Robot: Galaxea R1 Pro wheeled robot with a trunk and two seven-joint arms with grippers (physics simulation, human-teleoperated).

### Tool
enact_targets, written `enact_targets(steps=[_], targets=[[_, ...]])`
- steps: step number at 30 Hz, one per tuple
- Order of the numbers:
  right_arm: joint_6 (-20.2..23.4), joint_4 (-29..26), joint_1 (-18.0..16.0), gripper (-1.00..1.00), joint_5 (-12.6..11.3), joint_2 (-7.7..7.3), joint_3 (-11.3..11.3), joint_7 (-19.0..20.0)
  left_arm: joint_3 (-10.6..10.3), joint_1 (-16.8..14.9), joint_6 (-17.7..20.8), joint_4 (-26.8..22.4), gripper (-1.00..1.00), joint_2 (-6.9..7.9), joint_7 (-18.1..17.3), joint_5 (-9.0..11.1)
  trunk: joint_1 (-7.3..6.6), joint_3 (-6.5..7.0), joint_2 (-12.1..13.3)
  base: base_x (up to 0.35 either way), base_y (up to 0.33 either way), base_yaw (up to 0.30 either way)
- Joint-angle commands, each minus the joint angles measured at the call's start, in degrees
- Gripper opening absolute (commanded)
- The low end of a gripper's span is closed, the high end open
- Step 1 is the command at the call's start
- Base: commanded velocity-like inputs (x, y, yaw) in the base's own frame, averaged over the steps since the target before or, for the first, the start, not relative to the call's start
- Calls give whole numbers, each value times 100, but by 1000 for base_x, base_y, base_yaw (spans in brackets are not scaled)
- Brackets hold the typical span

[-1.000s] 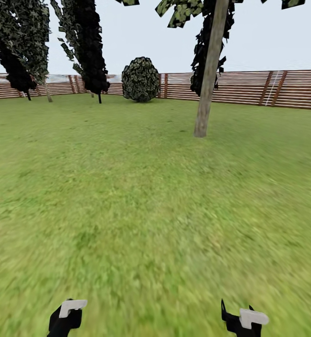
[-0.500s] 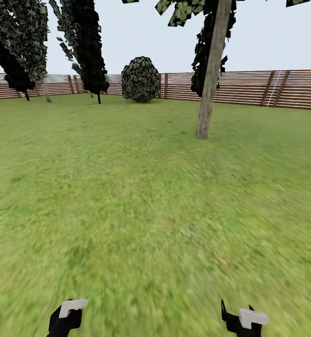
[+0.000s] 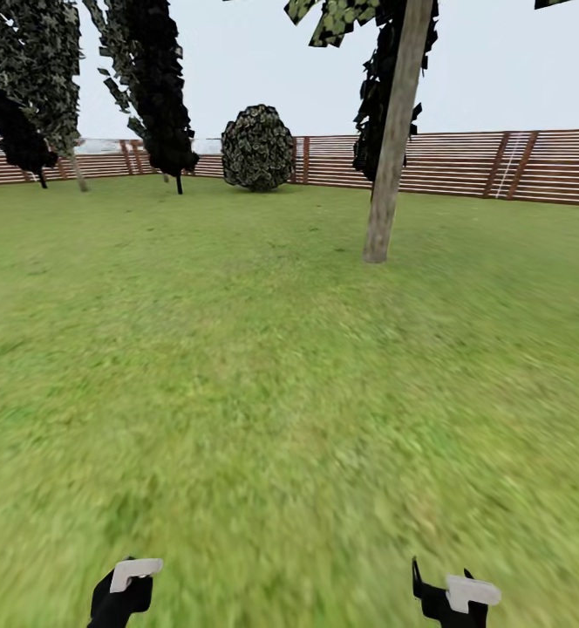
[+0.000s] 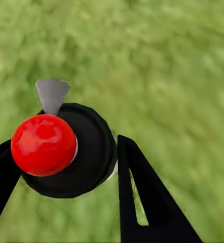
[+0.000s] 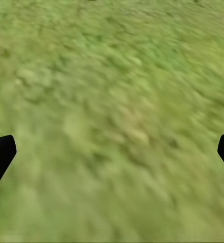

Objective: In the garden, pick up the pesticide atomizer on the floor and spray pesticide onto both trees until each tree trunk is fully covered.

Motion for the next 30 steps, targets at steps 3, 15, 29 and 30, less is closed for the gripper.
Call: enact_targets(steps=[3, 15, 29, 30], targets=[[-16, 5, -4, 100, 3, 0, 1, -13, 33, -3, -23, 4, -100, -3, 6, -61, 2, -5, -2, 338, 0, -177], [-16, 2, -4, 100, 3, 0, 1, -13, 34, -3, -23, 4, -100, -3, 9, -61, 2, -5, -2, 338, 0, -180], [-16, -3, -4, 100, 3, 0, 1, -13, 37, -3, -23, 4, -100, -3, 9, -61, 2, -5, -2, 338, 0, -12], [-16, -3, -4, 100, 3, 0, 1, -13, 37, -3, -23, 4, -100, -3, 8, -61, 2, -5, -2, 338, 0, 0]])
